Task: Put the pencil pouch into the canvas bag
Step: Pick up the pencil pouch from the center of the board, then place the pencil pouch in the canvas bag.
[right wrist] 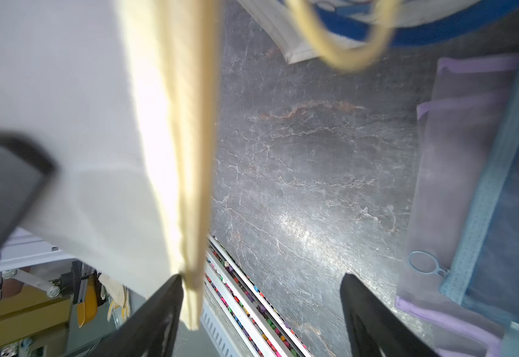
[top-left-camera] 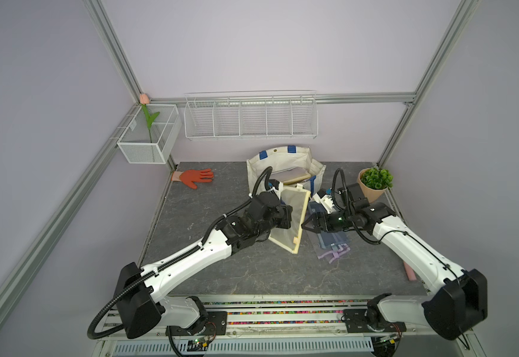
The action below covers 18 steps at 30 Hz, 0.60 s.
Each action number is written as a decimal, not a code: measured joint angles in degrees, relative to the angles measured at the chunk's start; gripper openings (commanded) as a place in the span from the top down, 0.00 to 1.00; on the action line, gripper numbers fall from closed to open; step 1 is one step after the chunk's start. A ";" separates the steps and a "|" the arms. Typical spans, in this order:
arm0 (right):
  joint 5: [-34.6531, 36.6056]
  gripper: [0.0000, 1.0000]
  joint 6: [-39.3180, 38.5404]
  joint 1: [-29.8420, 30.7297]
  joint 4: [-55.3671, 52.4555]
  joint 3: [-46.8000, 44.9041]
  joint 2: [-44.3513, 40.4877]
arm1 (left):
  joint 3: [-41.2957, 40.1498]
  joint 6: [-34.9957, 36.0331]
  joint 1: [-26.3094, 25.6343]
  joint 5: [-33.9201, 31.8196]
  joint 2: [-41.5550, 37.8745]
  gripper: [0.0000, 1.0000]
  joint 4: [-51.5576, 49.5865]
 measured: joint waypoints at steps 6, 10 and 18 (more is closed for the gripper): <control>2.25 0.17 -0.07 -3.19 -3.76 1.53 -2.05 | 15.50 18.71 1.40 -11.15 4.02 1.00 -10.10; 2.67 0.17 0.00 -3.50 -5.09 1.53 -2.01 | 29.51 32.98 2.73 -18.38 12.83 1.00 -10.69; 2.84 0.17 0.00 -3.82 -5.51 1.53 -2.03 | 53.42 59.45 4.11 -25.05 34.21 1.00 -4.72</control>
